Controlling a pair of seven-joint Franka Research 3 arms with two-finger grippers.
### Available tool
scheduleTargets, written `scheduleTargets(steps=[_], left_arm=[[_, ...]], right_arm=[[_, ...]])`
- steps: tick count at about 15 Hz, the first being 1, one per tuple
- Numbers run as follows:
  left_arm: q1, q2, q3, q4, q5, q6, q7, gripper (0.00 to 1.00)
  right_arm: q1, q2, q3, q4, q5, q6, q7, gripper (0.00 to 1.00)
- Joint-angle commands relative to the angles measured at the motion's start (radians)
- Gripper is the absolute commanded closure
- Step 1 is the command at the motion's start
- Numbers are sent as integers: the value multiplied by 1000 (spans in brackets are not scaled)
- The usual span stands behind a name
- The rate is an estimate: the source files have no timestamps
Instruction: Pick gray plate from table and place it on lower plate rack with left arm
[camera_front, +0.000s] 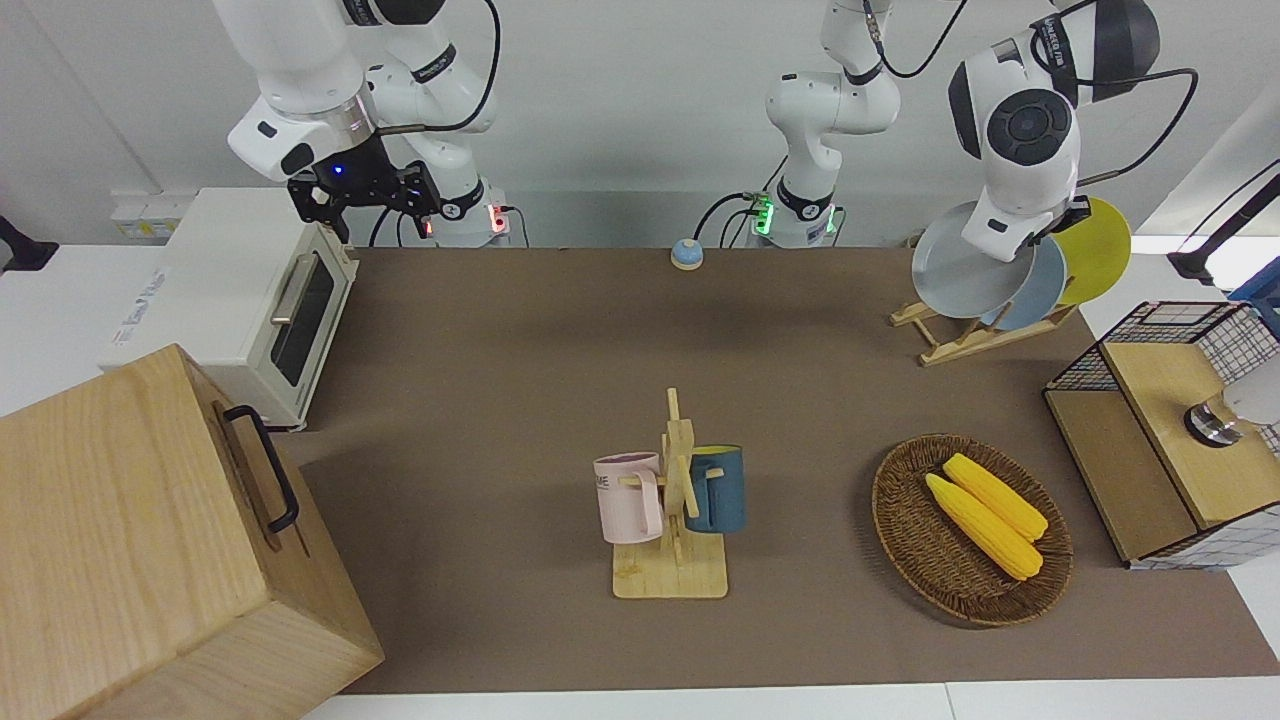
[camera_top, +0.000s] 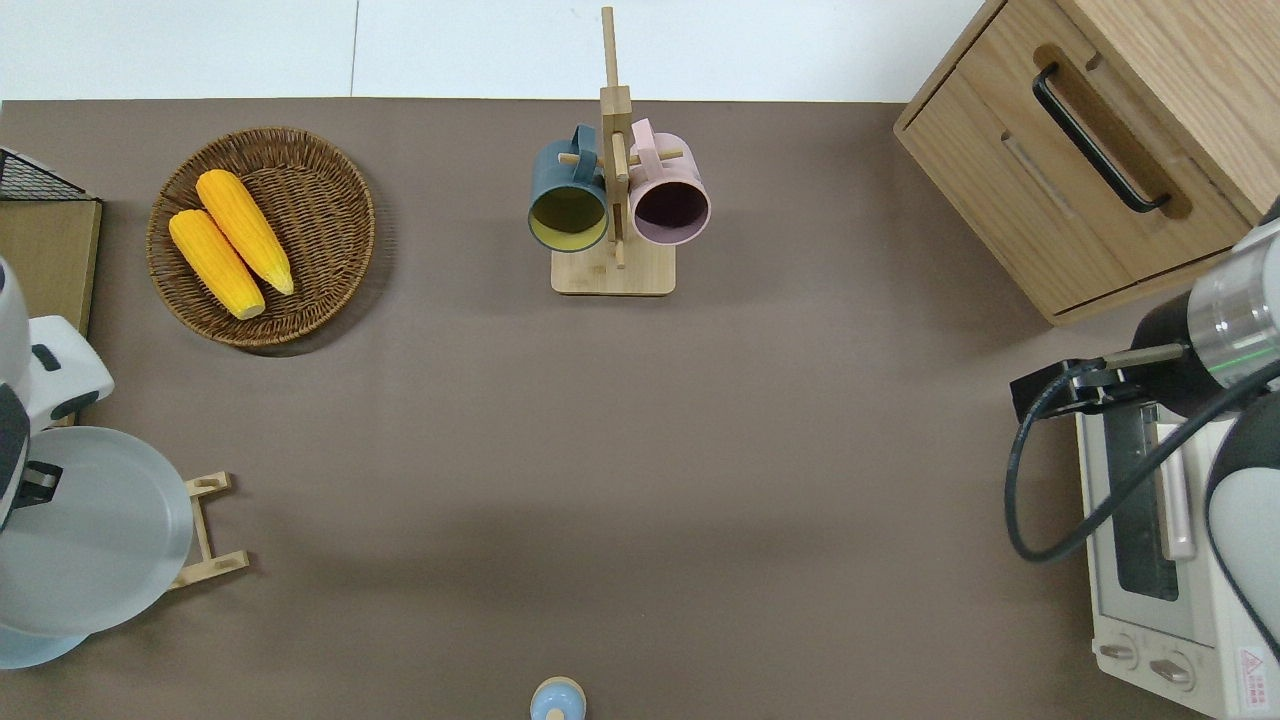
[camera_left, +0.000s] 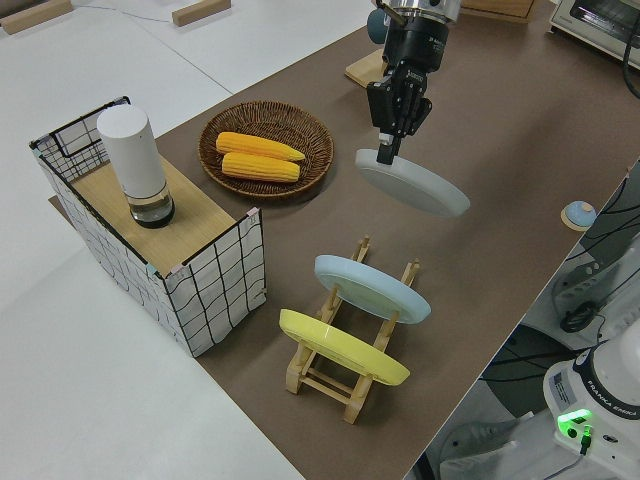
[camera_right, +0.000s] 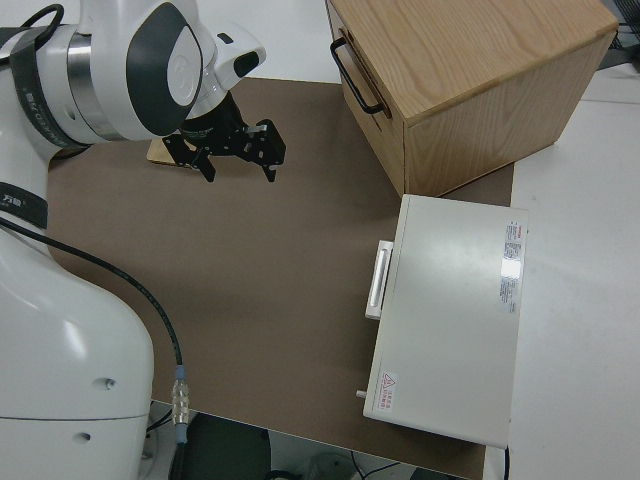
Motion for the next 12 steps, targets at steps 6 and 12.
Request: scheduleTargets(steps=[6, 12], left_arm=[[-17, 28, 2, -93, 177, 16, -212, 1000], [-60, 93, -4, -136, 182, 21, -382, 1000]], right_arm=[[-23, -2, 20, 7, -6, -11, 12, 17], [-23, -2, 21, 6, -6, -11, 12, 17]])
